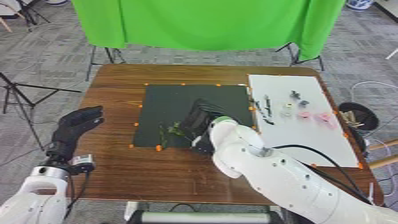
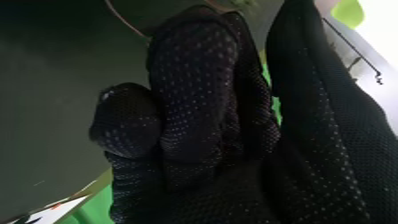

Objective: Arrange flowers

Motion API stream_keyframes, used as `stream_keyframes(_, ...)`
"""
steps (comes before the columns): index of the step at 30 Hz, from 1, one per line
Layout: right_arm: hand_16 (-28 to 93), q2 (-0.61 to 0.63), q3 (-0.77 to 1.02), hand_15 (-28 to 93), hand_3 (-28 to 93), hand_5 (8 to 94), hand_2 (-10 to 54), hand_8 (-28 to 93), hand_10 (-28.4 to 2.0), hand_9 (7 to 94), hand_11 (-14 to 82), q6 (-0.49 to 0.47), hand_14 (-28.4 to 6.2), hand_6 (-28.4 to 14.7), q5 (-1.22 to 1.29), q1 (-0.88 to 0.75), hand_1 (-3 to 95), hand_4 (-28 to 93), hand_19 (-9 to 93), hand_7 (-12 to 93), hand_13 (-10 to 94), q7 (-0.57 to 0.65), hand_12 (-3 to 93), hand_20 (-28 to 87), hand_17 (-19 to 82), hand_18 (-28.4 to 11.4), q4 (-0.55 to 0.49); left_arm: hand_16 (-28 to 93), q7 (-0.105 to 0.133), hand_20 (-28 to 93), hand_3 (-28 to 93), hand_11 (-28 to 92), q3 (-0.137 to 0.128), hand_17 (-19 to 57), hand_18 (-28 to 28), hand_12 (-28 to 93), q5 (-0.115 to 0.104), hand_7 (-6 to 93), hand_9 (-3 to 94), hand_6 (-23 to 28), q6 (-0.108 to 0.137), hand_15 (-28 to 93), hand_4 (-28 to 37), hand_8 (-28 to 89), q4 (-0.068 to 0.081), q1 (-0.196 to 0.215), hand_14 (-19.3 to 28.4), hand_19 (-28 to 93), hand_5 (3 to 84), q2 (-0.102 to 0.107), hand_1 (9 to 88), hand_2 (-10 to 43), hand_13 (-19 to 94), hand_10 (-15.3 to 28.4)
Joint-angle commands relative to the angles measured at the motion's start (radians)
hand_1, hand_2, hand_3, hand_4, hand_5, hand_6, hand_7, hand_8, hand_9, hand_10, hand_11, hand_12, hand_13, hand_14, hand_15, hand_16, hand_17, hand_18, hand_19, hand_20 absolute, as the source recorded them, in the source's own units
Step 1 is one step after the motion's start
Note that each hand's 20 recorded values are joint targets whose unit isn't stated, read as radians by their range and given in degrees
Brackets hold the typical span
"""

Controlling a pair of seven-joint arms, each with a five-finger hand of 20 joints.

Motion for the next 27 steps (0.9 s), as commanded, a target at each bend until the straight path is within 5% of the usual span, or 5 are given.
stream_keyframes(1, 14, 0.009, -0.002, 46, 54, 80.7, -9.5, 11, -13.6, 93.7, 21.3, 0.017, -4.8, -6.6, 0.018, -0.007, 55.3, -10, 77, 13, 94, 0.010, 18.2, 24, 77, -5.4, -0.019, 1, -0.012, 24, 64, 22, 0.002, 9.7, 13.6, 15, 0.005, 21.1, 42.0, 0.9, -0.014, 27, -14.2, -8, 0.003, -0.001, 16.1, 19, 46.9, -0.002, 39.7, -9.5, 37, 11.4)
stream_keyframes(14, 14, -0.001, 0.001, 44, 53, 79.4, -8.2, 10, -13.8, 93.4, 20.1, 0.069, -5.1, -6.8, 0.010, 0.002, 54.0, -9, 78, 12, 94, -0.046, 18.3, 22, 76, -5.7, -0.002, 1, -0.009, 24, 63, 22, 0.005, 9.6, 13.6, 15, 0.004, 21.1, 42.0, 0.9, -0.010, 27, -14.0, -8, 0.004, -0.002, 16.0, 19, 46.9, 0.001, 39.8, -9.5, 37, 11.5)
stream_keyframes(21, 19, 0.021, -0.034, 37, 56, 75.2, -7.0, 10, -13.6, 88.2, 20.6, 0.170, -5.2, -3.8, 0.019, 0.013, 51.6, -11, 76, 15, 94, -0.229, 19.3, 22, 73, -6.8, -0.017, 1, -0.008, 24, 63, 22, 0.005, 9.5, 13.7, 15, 0.003, 21.0, 42.0, 0.9, -0.011, 27, -14.0, -8, 0.005, -0.003, 16.1, 19, 47.0, -0.001, 39.7, -9.5, 37, 11.5)
stream_keyframes(27, 24, 0.029, -0.028, 34, 59, 71.4, -3.1, 8, -13.5, 79.2, 15.1, 0.042, -5.3, -1.6, 0.037, 0.002, 46.4, -14, 78, 18, 94, -0.286, 17.6, 25, 69, -7.3, -0.031, 1, -0.008, 24, 64, 22, 0.007, 9.5, 13.6, 15, 0.005, 21.1, 42.1, 0.9, -0.012, 27, -14.0, -8, 0.005, -0.007, 16.1, 19, 47.0, -0.003, 39.6, -9.5, 37, 11.5)
